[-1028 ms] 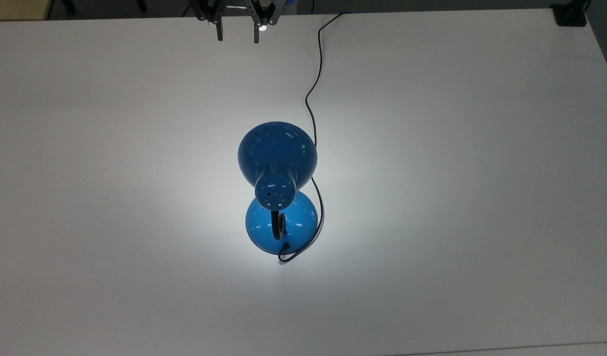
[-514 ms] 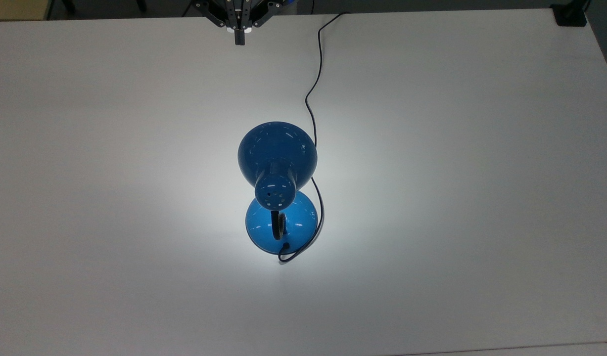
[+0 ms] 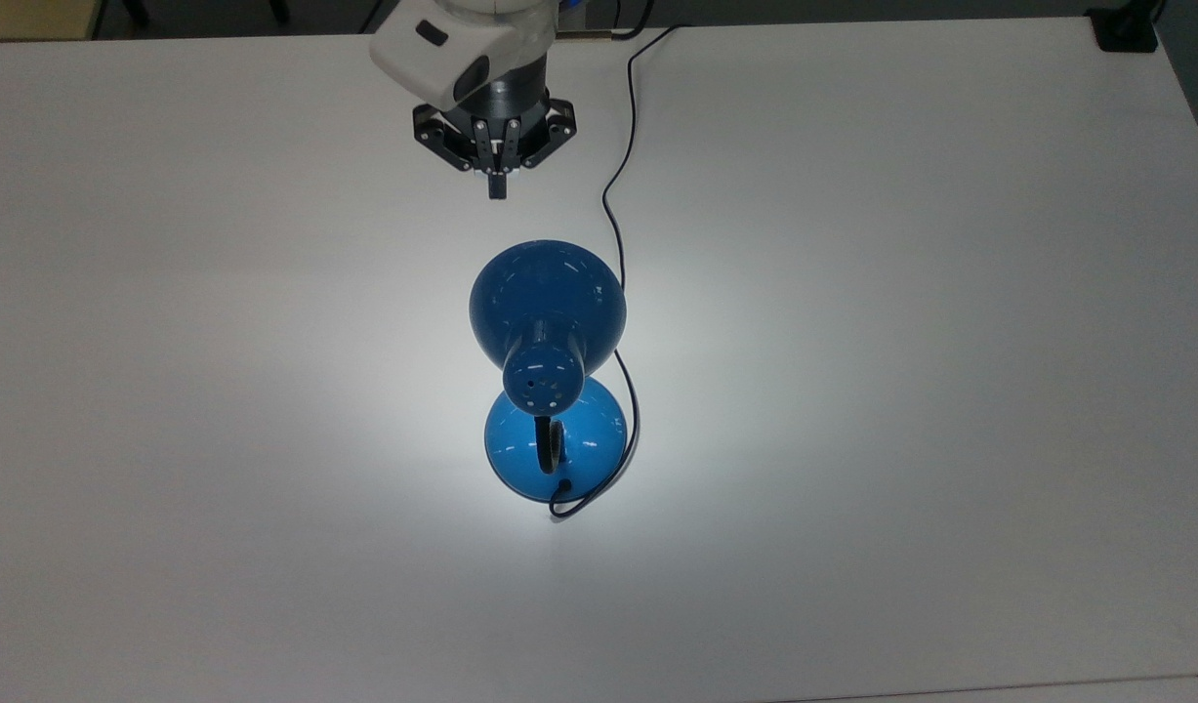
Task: Turn off the lamp
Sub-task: 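Move the gripper toward the blue lamp base and lower it over the switch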
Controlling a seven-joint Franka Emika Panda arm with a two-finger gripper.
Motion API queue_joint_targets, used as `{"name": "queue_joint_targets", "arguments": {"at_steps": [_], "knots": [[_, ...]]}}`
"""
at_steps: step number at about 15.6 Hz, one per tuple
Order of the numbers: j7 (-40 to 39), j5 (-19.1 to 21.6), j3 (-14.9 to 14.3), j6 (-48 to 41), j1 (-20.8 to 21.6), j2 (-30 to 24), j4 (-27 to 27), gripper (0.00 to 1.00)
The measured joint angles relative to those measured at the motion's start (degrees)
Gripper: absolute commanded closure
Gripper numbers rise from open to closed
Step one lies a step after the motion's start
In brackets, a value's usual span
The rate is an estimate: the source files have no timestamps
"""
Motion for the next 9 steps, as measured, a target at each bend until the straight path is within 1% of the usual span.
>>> {"name": "queue_joint_targets", "arguments": {"at_steps": [2, 5, 7, 9], "knots": [[2.4, 0.0, 0.0, 5.5, 0.3, 0.7, -3.3, 1.0], [3.7, 0.0, 0.0, 11.8, 0.3, 1.9, -5.7, 1.0], [4.8, 0.0, 0.0, 16.8, 0.3, 3.6, -7.1, 1.0], [5.2, 0.0, 0.0, 20.0, 0.2, 5.4, -7.5, 1.0]]}}
